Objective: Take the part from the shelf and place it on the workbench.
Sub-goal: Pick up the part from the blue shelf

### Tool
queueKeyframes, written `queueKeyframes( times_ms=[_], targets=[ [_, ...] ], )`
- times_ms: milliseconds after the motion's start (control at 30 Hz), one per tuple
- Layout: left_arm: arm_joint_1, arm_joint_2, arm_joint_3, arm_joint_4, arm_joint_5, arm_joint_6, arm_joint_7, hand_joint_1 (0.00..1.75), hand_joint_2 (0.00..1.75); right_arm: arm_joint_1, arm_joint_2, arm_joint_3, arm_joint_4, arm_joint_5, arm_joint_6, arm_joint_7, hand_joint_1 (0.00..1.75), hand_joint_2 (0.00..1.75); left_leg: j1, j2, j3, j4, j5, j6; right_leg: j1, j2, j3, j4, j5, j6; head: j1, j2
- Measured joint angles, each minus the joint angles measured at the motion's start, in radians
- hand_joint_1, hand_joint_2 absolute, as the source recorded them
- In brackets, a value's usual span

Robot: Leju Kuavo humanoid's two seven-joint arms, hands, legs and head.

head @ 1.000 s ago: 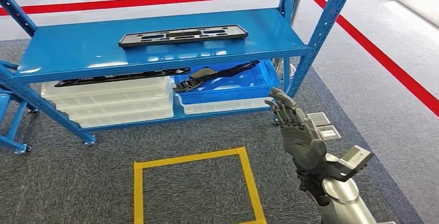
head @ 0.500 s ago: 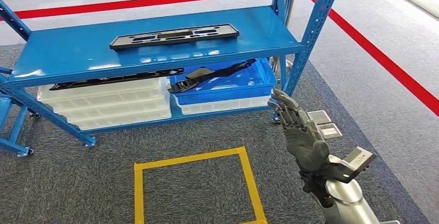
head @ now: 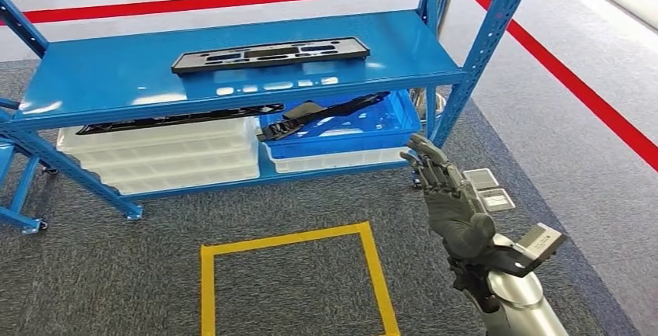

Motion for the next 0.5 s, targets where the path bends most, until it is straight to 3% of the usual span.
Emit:
queueKeyframes(
  times_ms=[33,100,133,167,200,267,300,367,433,500],
  targets=[
    [0.0,0.0,0.0,0.0,0.0,0.0,0.0,0.0,0.0,0.0,-0.001,0.0,-0.002,0.0,0.0,0.0,0.0,0.0,0.004,0.001,0.008,-0.007,0.0,0.0,0.0,0.0,-0.021,0.044,-0.022,0.003,0.0,0.0],
    [0.0,-0.001,0.0,0.001,-0.001,-0.001,0.0,0.0,0.0,0.003,-0.003,0.0,-0.002,0.0,0.001,-0.001,0.0,0.0,0.005,0.001,0.018,-0.01,-0.007,0.003,-0.002,0.0,-0.092,0.17,-0.068,0.009,0.0,0.0],
    [0.001,-0.001,0.0,0.001,-0.001,-0.001,0.0,0.0,0.0,0.006,-0.005,0.0,-0.002,0.0,0.001,-0.001,0.0,0.0,0.006,0.001,0.023,-0.009,-0.011,0.002,-0.004,0.0,-0.124,0.217,-0.075,0.012,0.0,0.0],
    [0.001,-0.001,0.0,0.001,-0.001,-0.002,0.0,0.0,0.0,0.007,-0.006,0.0,-0.002,0.0,0.001,-0.001,0.0,0.0,0.007,0.001,0.028,-0.009,-0.017,0.0,-0.005,0.0,-0.142,0.233,-0.063,0.016,0.0,0.0],
    [0.002,-0.001,0.0,0.002,-0.001,-0.002,0.0,0.0,0.0,0.008,-0.006,0.0,-0.002,0.0,0.001,-0.001,0.0,0.0,0.008,0.001,0.036,-0.008,-0.023,-0.004,-0.007,-0.001,-0.141,0.211,-0.031,0.02,0.0,0.0],
    [0.002,-0.001,0.0,0.002,-0.001,-0.002,-0.001,0.0,0.0,0.008,-0.007,0.0,-0.001,0.0,0.002,-0.001,0.0,0.0,0.011,0.001,0.052,-0.004,-0.038,-0.017,-0.011,-0.002,-0.102,0.099,0.049,0.028,0.0,0.0],
    [0.001,-0.001,0.0,0.002,-0.002,-0.001,-0.001,0.0,0.0,0.008,-0.007,0.0,-0.001,0.0,0.002,-0.001,0.0,0.0,0.011,0.0,0.056,0.001,-0.045,-0.023,-0.012,-0.002,-0.081,0.046,0.071,0.028,0.0,0.0],
    [0.0,-0.001,0.0,0.002,-0.004,-0.001,-0.001,0.0,0.0,0.012,-0.007,0.0,-0.001,0.0,0.003,-0.001,0.0,0.0,0.008,0.0,0.056,0.008,-0.054,-0.033,-0.01,-0.001,-0.066,0.005,0.075,0.02,0.0,0.0],
    [0.0,-0.001,0.0,0.002,-0.007,0.0,-0.001,0.0,0.0,0.015,-0.008,0.0,-0.002,-0.001,0.003,-0.002,0.0,0.0,0.008,0.0,0.055,0.01,-0.057,-0.036,-0.01,0.001,-0.065,0.001,0.071,0.007,-0.001,0.0],
    [-0.001,-0.001,0.0,0.002,-0.01,0.0,-0.002,0.0,0.0,0.016,-0.008,-0.001,-0.003,-0.002,0.003,-0.003,0.0,0.0,0.011,0.0,0.044,0.039,-0.079,-0.043,-0.012,0.001,-0.061,-0.001,0.068,-0.003,-0.001,0.0]
  ],
)
